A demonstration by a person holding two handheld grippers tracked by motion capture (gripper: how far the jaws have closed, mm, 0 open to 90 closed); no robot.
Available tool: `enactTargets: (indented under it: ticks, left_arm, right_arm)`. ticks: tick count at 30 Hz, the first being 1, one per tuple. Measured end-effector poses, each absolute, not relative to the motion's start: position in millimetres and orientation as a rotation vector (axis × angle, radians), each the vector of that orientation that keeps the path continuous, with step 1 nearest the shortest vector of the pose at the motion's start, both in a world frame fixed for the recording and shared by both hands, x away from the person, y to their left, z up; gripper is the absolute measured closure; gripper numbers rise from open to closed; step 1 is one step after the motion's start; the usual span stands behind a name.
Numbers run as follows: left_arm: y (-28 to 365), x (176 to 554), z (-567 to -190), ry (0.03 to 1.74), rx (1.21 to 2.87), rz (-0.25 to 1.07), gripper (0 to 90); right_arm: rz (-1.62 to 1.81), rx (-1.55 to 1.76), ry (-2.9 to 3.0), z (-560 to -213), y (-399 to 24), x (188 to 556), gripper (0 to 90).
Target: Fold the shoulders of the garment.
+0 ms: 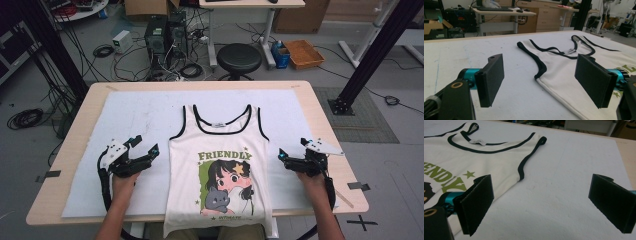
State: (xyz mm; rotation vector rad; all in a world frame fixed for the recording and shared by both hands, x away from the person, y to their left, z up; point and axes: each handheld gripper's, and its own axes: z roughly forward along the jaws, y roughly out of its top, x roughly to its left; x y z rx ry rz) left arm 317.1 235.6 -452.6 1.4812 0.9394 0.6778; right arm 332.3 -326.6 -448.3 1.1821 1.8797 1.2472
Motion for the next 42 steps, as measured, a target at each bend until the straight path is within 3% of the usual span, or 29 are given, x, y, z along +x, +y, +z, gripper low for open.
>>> enactTargets:
  ticks: [18, 30, 31, 32, 37, 42]
  left_arm:
    - [235, 318, -452, 0.950, 1.482, 0.676, 23.7]
    - [235, 319, -452, 0.981, 1.488, 0.678, 23.7]
    - [235, 320, -452, 0.984, 1.488, 0.678, 23.7]
    - [235, 320, -452, 0.989, 1.483, 0.676, 23.7]
    - [236, 320, -452, 0.989, 1.480, 0.669, 23.7]
    - [237, 320, -452, 0.990, 1.477, 0.666, 23.7]
  right_arm:
    - [1.225, 1.294, 1.939, -436, -315, 352, 5.4]
    - [1.066, 1.285, 2.085, -415, -245, 438, 5.5]
    - [1.055, 1.293, 2.088, -415, -240, 445, 6.9]
    - [1.012, 1.301, 2.091, -416, -232, 458, 25.7]
    - [0.890, 1.354, 2.069, -426, -224, 478, 27.3]
    - [0.894, 1.483, 2.072, -446, -231, 492, 40.2]
